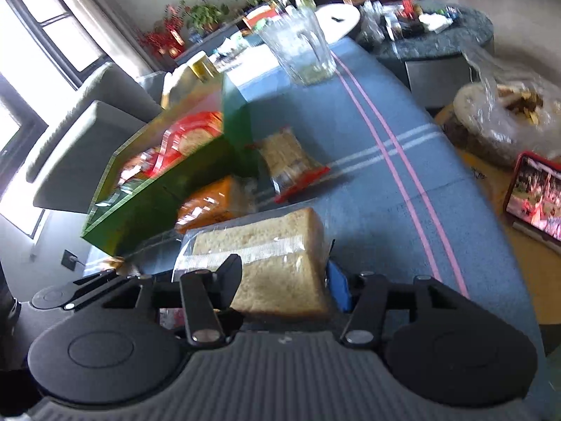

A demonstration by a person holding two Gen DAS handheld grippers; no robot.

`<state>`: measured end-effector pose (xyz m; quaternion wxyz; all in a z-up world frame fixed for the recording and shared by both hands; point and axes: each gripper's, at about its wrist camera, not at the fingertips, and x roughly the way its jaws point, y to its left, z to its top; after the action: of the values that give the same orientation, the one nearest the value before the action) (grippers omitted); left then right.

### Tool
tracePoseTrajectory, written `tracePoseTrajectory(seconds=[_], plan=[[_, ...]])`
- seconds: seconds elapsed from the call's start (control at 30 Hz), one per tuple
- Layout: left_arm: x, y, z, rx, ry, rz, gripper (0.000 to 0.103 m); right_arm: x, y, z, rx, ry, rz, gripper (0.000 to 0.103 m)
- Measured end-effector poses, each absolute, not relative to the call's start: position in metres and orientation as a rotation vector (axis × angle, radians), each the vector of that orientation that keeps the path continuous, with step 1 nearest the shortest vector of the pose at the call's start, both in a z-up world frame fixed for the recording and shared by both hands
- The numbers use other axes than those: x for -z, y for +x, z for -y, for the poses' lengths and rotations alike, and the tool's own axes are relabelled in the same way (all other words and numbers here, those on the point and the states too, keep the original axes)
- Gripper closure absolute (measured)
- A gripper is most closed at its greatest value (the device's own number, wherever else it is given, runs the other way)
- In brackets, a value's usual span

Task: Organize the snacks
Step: 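Lift the bread bag with both grippers and carry it into the green box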

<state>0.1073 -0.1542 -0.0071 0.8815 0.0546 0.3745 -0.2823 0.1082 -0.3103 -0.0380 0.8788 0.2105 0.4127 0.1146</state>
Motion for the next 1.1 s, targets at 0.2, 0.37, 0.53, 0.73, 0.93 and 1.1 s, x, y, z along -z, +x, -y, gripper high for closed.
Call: tracePoseTrajectory(seconds=[0.2, 0.37, 0.53, 0.73, 0.93, 1.1], plan=[[-0.022, 0.097, 0.131, 0.548, 0.079, -0.667, 0.035, 0.008, 0.099, 0.296, -0.276, 0.416, -0.768, 0.05], [-0.04, 0.105, 0.11, 0.482, 0.063, -0.594, 0.035, -0.009, 0.111, 0.281, -0.33, 0.438, -0.715, 0.05], [-0.051, 0.126, 0.093, 0.431, 0.046, -0.564, 0.035, -0.01, 0.142, 0.271, -0.406, 0.521, -0.729, 0.05], [-0.056, 0.154, 0.084, 0.39, 0.03, -0.549, 0.035, -0.019, 0.168, 0.256, -0.443, 0.528, -0.709, 0.05], [-0.052, 0.176, 0.085, 0.363, 0.048, -0.549, 0.035, -0.025, 0.191, 0.247, -0.436, 0.51, -0.701, 0.049], [-0.045, 0.194, 0.085, 0.353, 0.048, -0.575, 0.035, -0.02, 0.203, 0.245, -0.429, 0.501, -0.707, 0.048]])
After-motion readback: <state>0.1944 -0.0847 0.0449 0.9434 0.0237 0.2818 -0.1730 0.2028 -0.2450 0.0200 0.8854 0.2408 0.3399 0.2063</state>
